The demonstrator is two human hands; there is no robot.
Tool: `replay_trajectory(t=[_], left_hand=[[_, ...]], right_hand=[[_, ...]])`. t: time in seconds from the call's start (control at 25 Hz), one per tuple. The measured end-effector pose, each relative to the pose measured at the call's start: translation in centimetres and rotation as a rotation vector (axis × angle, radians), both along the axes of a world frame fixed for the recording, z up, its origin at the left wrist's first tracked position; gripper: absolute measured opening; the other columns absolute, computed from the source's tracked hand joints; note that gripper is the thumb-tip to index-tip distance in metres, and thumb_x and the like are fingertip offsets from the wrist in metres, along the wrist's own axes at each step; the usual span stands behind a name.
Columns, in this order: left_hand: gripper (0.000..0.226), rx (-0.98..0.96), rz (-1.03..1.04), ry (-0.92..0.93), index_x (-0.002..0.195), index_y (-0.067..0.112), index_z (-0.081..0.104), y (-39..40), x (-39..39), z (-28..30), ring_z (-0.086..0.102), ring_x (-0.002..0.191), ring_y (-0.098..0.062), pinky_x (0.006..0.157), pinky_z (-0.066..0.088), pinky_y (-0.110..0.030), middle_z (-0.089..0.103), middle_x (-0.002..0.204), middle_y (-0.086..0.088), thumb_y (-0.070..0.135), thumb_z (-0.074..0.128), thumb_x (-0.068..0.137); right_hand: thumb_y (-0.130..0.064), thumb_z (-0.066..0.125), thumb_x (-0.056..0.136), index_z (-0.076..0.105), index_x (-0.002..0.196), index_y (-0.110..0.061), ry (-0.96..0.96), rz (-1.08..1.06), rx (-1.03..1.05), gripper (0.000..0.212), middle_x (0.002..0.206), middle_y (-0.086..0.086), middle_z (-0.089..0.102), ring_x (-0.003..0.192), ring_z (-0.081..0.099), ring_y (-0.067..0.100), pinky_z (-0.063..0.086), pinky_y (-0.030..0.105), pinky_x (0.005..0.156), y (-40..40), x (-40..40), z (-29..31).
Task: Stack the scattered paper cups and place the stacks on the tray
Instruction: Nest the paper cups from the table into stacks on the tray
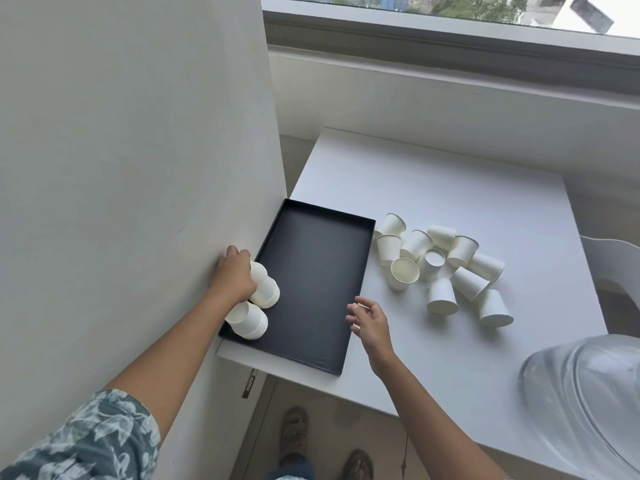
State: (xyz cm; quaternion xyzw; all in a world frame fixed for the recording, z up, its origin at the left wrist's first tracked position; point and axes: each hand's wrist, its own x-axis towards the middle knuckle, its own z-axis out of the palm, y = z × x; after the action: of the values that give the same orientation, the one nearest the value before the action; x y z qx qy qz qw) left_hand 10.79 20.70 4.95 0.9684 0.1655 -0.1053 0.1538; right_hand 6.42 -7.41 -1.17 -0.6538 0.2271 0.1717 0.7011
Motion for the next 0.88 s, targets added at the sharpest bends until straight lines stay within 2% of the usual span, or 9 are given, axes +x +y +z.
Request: replay_trajectory(t=[0.2, 0.36, 0.52, 0.6, 0.72, 0.88], left_hand=[[0.055, -0.033, 0.012, -0.012, 0.137, 0.007, 0.044, 0.0, 0.3, -1.1, 0.047, 0.12, -0.036, 0.098, 0.044, -0.042, 0.043, 0.133, -0.016, 0.002, 0.063, 0.086], [0.046, -0.043, 0.017, -0.013, 0.13, 0.004, 0.05, 0.4, 0.4, -1.8, 0.049, 0.118, -0.036, 0.095, 0.046, -0.042, 0.046, 0.129, -0.017, 0.002, 0.063, 0.086], [0.036, -0.015, 0.034, -0.006, 0.122, 0.002, 0.053, 0.4, 0.4, -2.0, 0.054, 0.11, -0.036, 0.09, 0.048, -0.043, 0.051, 0.123, -0.018, 0.004, 0.063, 0.087], [0.036, -0.001, 0.04, 0.005, 0.121, 0.003, 0.053, 0.2, 0.4, -2.0, 0.055, 0.109, -0.036, 0.089, 0.048, -0.043, 0.052, 0.122, -0.017, 0.007, 0.065, 0.087], [0.045, 0.034, 0.06, -0.013, 0.121, 0.005, 0.053, -0.6, 0.3, -1.5, 0.055, 0.108, -0.035, 0.086, 0.049, -0.043, 0.052, 0.121, -0.014, 0.019, 0.072, 0.083], [0.046, 0.084, 0.021, -0.207, 0.119, 0.01, 0.058, -2.4, 0.1, -1.1, 0.056, 0.106, -0.031, 0.074, 0.052, -0.043, 0.054, 0.116, -0.009, 0.032, 0.074, 0.081]], right_hand=[[-0.02, 0.058, 0.1, 0.058, 0.12, -0.02, 0.003, -0.029, -0.058, 0.02, 0.112, 0.003, 0.066, 0.09, 0.066, 0.013, 0.051, 0.025, 0.079, -1.0, 0.2, -0.6], [-0.021, 0.056, 0.101, 0.058, 0.119, -0.021, 0.013, -0.034, -0.173, 0.018, 0.115, 0.002, 0.065, 0.097, 0.065, 0.015, 0.051, 0.031, 0.086, -1.9, 0.2, -1.7], [-0.019, 0.058, 0.099, 0.057, 0.12, -0.019, 0.043, -0.056, -0.311, 0.022, 0.121, 0.001, 0.063, 0.107, 0.061, 0.02, 0.046, 0.023, 0.073, -3.7, 1.0, -2.5], [-0.017, 0.06, 0.096, 0.056, 0.125, -0.014, 0.065, -0.125, -0.414, 0.03, 0.13, 0.006, 0.056, 0.107, 0.057, 0.021, 0.046, 0.027, 0.081, -5.1, 1.9, -2.9], [-0.015, 0.062, 0.092, 0.056, 0.128, -0.016, 0.128, -0.312, -0.465, 0.037, 0.14, 0.014, 0.042, 0.121, 0.051, 0.031, 0.046, 0.039, 0.099, -7.3, 3.7, -2.7], [-0.023, 0.063, 0.093, 0.061, 0.128, -0.026, 0.21, -0.429, -0.408, 0.036, 0.144, 0.014, 0.039, 0.13, 0.043, 0.035, 0.044, 0.038, 0.099, -9.6, 6.6, -1.9]])
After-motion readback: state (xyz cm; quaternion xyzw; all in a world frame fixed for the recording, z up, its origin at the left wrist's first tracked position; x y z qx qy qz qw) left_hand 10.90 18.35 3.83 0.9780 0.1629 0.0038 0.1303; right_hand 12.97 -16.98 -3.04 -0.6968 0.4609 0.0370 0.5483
